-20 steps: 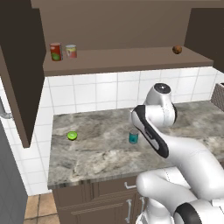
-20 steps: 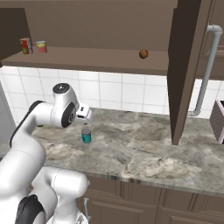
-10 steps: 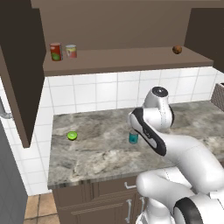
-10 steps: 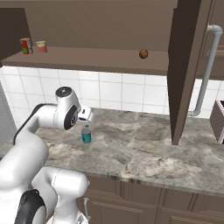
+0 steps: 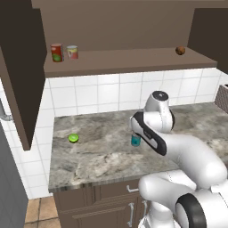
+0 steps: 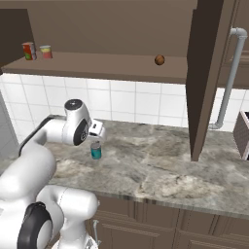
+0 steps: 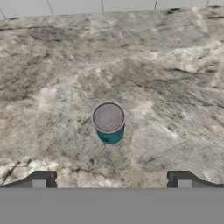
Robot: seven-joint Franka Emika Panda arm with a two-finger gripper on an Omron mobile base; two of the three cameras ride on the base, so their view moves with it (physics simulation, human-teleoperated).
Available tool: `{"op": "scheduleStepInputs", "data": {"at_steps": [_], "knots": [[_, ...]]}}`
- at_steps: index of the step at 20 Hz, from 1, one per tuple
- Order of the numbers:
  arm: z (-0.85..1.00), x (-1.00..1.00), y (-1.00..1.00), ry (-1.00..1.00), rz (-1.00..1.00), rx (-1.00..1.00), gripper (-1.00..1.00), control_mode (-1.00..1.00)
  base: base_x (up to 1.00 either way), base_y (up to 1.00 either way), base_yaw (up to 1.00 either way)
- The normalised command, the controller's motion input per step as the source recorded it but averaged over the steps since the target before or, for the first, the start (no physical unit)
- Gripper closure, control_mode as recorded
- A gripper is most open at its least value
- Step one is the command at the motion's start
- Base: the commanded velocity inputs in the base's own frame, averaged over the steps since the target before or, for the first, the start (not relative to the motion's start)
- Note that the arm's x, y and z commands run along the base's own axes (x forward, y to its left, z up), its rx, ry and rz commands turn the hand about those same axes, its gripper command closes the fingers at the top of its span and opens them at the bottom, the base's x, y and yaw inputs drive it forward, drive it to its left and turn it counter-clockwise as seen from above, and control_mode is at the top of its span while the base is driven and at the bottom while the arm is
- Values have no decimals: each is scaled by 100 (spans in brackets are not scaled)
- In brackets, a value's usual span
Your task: Pick the cans from the counter and place them in their designated side in the cabinet.
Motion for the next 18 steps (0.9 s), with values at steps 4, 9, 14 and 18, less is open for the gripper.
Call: {"op": "scheduleStepInputs", "data": {"at_steps": [4,9,14,18], "knots": [[-12,6,0,2,0,0,-100,-100,0,0,0],[-13,4,1,4,0,0,-100,-100,0,0,0],[-16,8,2,4,0,0,-100,-100,0,0,0],[-16,10,3,3,0,0,-100,-100,0,0,0]]}}
